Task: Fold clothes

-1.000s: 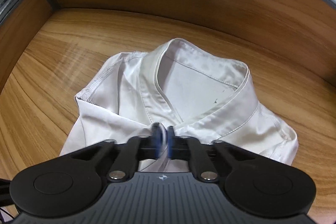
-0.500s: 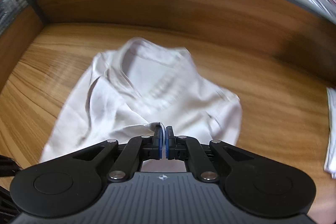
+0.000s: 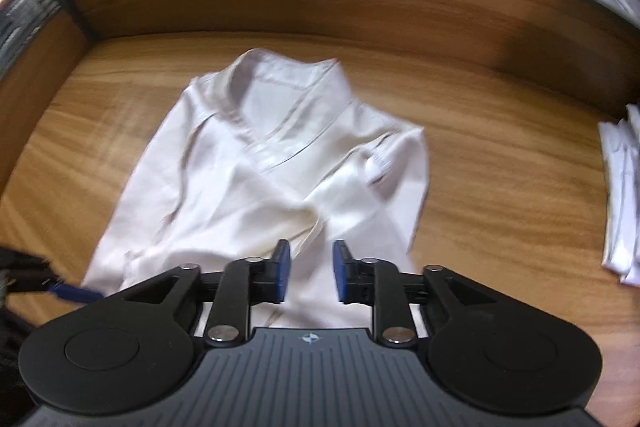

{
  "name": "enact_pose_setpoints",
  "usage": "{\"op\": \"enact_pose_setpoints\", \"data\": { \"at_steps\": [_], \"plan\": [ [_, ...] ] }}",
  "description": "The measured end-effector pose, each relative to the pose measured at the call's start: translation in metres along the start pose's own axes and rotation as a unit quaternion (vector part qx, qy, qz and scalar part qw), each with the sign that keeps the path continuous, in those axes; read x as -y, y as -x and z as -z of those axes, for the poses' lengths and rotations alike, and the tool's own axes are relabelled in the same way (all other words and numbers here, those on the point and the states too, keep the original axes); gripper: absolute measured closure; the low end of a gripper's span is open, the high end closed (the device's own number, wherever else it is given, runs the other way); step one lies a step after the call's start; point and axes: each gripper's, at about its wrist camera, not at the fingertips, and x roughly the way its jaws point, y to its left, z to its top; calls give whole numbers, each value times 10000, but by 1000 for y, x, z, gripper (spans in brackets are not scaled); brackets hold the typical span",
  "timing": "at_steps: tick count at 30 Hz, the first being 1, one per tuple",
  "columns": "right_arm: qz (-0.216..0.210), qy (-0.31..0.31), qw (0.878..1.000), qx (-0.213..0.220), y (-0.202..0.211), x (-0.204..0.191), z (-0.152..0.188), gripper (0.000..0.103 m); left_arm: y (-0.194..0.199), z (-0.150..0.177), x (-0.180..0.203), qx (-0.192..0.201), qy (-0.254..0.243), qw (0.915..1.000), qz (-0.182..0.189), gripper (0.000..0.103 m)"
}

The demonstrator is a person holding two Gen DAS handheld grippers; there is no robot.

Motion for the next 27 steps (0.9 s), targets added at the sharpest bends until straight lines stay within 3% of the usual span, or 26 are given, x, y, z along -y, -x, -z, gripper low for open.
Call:
{"op": "enact_pose_setpoints", "data": {
  "at_steps": [6, 11, 13, 14, 15, 18, 27],
  "plan": [
    [-336, -133, 9988, -344, -6, -12, 21, 55, -11, -10, 4, -6, -47, 9999, 116, 46],
    [-588, -364, 9965, -467, -5, -14, 38, 55, -13, -17, 8, 113, -22, 9995, 280, 46],
    [-673, -531, 9955, -415, 0, -10, 44, 69, -14, -19, 10, 160, -34, 9994, 313, 46],
    [-715, -615, 9948, -389, 2, -8, 47, 94, -14, -20, 12, 171, -57, 9993, 340, 46],
    [-756, -699, 9940, -363, 5, -6, 50, 98, -15, -21, 14, 178, -85, 9991, 372, 46],
    [-832, -889, 9922, -283, 15, -1, 60, 99, -17, -23, 24, 188, -296, 9983, 469, 46],
    [-501, -1191, 9916, 28, 54, 0, 96, 99, -32, -24, 64, 30, -1225, 9893, 795, 46]
  ]
}}
